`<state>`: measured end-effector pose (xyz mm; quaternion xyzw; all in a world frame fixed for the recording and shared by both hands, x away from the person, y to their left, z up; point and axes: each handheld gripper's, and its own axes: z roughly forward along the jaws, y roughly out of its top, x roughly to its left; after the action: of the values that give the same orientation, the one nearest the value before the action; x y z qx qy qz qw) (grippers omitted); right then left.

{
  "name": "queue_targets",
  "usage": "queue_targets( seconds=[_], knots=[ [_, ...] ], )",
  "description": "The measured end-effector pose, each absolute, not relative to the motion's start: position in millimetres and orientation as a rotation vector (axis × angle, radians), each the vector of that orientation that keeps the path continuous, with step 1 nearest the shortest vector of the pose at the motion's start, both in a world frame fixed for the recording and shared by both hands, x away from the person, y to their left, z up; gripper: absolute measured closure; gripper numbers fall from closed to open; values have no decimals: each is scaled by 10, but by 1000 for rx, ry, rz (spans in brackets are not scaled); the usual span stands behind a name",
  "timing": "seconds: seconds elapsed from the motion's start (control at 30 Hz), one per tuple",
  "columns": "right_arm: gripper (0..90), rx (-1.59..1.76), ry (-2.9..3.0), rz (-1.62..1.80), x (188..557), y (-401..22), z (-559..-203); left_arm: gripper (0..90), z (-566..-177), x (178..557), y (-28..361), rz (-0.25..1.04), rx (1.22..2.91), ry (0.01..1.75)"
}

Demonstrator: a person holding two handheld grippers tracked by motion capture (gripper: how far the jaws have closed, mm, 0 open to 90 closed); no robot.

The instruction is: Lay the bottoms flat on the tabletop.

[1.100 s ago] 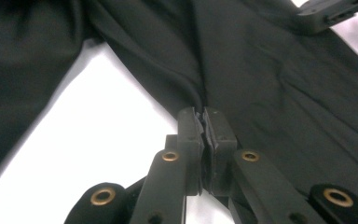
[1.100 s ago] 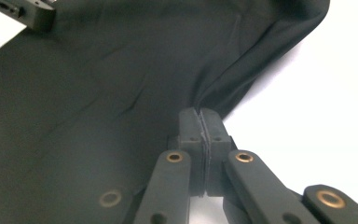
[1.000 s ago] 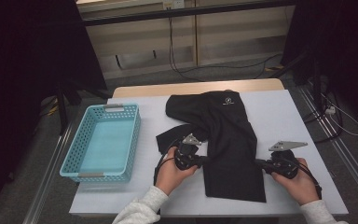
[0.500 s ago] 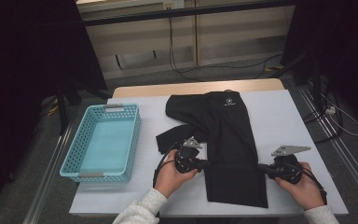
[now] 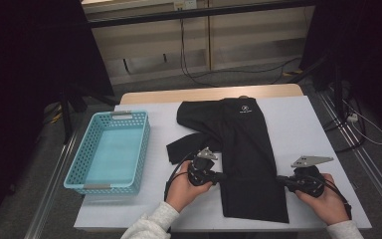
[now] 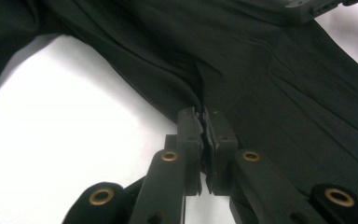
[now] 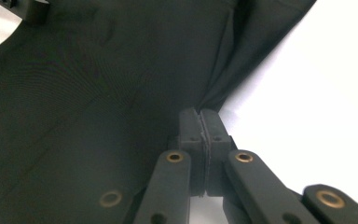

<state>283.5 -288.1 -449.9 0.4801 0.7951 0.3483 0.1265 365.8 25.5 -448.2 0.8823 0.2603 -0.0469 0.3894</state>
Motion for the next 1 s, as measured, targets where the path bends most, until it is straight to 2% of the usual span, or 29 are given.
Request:
queue_targets(
  seconds=[0.27, 0.33, 0.37, 0.4, 0.43, 0.47, 0.5, 0.53, 0.57, 0.63, 0.67, 0.77, 0.8, 0.83, 0.87, 0.9, 1.0],
  knots=[
    [897, 1394, 2322, 1017, 2790, -2912, -4498, 862, -4455, 3602, 260, -129, 2258, 648],
    [818, 1381, 2323, 1033, 2801, -2901, -4495, 868, -4461, 3592, 273, -128, 2268, 654],
    [818, 1381, 2323, 1033, 2801, -2901, -4495, 867, -4461, 3592, 273, -128, 2268, 654],
    [746, 1365, 2304, 1049, 2839, -2898, -4460, 857, -4464, 3596, 286, -125, 2271, 658],
    [746, 1365, 2304, 1049, 2839, -2898, -4460, 839, -4464, 3596, 286, -125, 2271, 658],
    [634, 1372, 2270, 1057, 2881, -2908, -4435, 807, -4459, 3612, 312, -97, 2263, 654],
    [634, 1372, 2270, 1057, 2881, -2908, -4435, 762, -4459, 3612, 312, -97, 2263, 654],
    [555, 1389, 2224, 1054, 2945, -2932, -4419, 722, -4450, 3622, 330, -83, 2251, 658],
    [555, 1389, 2224, 1054, 2945, -2932, -4419, 722, -4432, 3636, 356, -69, 2249, 663],
    [522, 1399, 2188, 1046, 3027, -2965, -4414, 567, -4408, 3668, 410, -41, 2227, 669],
    [464, 1425, 2153, 1039, 3128, -2995, -4412, 518, -4385, 3705, 473, -13, 2219, 686],
    [448, 1436, 2121, 1051, 3251, -3018, -4416, 410, -4373, 3746, 543, 19, 2198, 706],
    [409, 1461, 2077, 1042, 3395, -3038, -4430, 382, -4358, 3786, 624, 62, 2186, 721],
    [409, 1461, 2077, 1042, 3395, -3038, -4430, 356, -4358, 3786, 624, 62, 2186, 721],
    [398, 1488, 2044, 1015, 3551, -3055, -4450, 333, -4340, 3819, 706, 92, 2170, 744],
    [398, 1488, 2044, 1015, 3551, -3055, -4450, 320, -4340, 3819, 706, 92, 2170, 744],
    [420, 1532, 2007, 977, 3858, -3069, -4504, 299, -4318, 3851, 843, 155, 2158, 765]
  ],
)
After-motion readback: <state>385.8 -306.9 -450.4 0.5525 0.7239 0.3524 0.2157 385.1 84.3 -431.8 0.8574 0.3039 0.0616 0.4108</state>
